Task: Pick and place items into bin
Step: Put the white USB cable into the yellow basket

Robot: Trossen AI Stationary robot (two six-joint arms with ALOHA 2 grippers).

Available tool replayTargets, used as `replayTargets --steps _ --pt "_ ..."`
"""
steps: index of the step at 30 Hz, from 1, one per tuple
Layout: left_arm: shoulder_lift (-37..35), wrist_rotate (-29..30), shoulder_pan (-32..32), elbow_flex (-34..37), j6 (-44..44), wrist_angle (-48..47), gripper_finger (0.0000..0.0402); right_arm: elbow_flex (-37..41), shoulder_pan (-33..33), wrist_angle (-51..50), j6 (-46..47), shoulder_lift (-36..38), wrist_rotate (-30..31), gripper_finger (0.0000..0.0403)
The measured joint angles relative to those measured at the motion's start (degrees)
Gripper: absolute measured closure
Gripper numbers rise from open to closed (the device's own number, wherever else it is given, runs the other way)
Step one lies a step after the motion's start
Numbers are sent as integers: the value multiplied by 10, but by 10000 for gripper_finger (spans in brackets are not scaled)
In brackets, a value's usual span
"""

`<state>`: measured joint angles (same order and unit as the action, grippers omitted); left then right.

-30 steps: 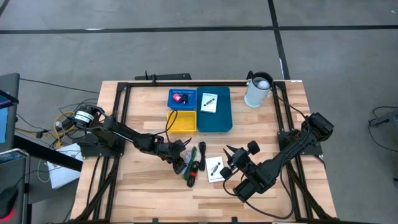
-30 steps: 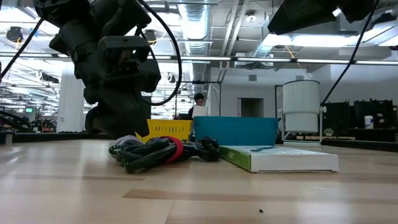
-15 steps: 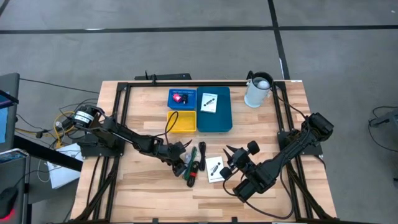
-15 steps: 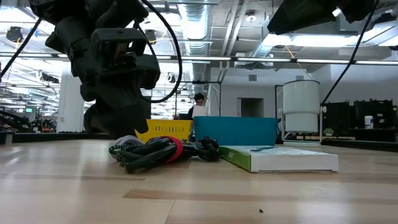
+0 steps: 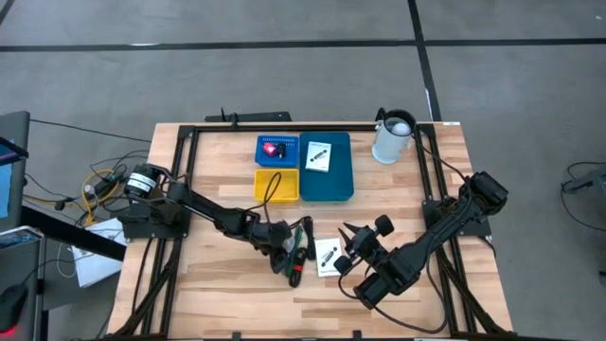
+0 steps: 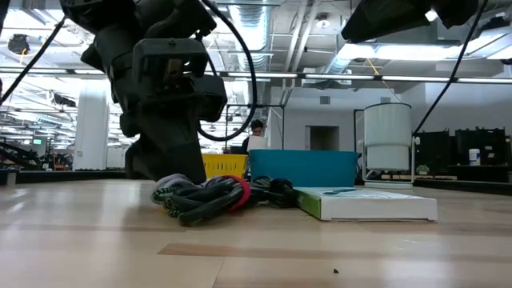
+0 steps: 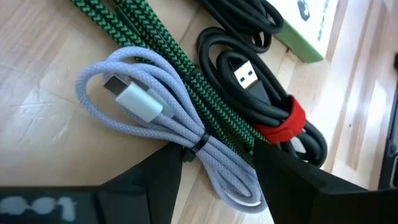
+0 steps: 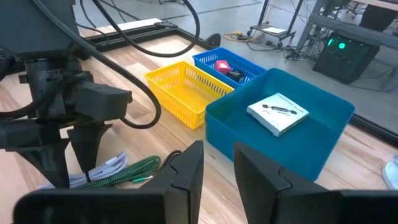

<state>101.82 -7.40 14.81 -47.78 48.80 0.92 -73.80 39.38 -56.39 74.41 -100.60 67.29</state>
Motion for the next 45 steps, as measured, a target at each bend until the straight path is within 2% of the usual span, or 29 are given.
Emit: replayTargets --steps 3,6,9,14,16,19,25,32,35,39,45 --pt "0 0 0 -10 -15 -22 213 0 0 -1 -2 0 0 321" --pt "0 1 0 -14 -24 -35 234 0 0 3 -9 0 0 321" --pt "0 3 0 -14 -28 -45 277 0 0 3 -9 0 0 321" --pt "-3 -9 0 -13 -47 -50 369 0 0 3 -9 0 0 321" --pt "-10 -10 2 -13 -55 -56 387 0 0 4 -9 0 0 321" --pt "-36 23 5 -12 -69 -80 382 0 0 4 -9 0 0 321" --pt "-129 133 7 -12 -120 -155 393 0 -2 4 -9 0 0 321" --pt "-236 275 -39 -13 -245 -266 395 0 -21 6 -9 0 1 321" --pt "-251 296 -71 -13 -324 -296 395 0 -30 8 -11 0 0 321" --pt "-245 294 -108 -13 -404 -301 393 0 -41 10 -14 0 -2 321" --pt "-228 330 -131 -13 -472 -295 392 0 -47 15 -25 0 -22 321"
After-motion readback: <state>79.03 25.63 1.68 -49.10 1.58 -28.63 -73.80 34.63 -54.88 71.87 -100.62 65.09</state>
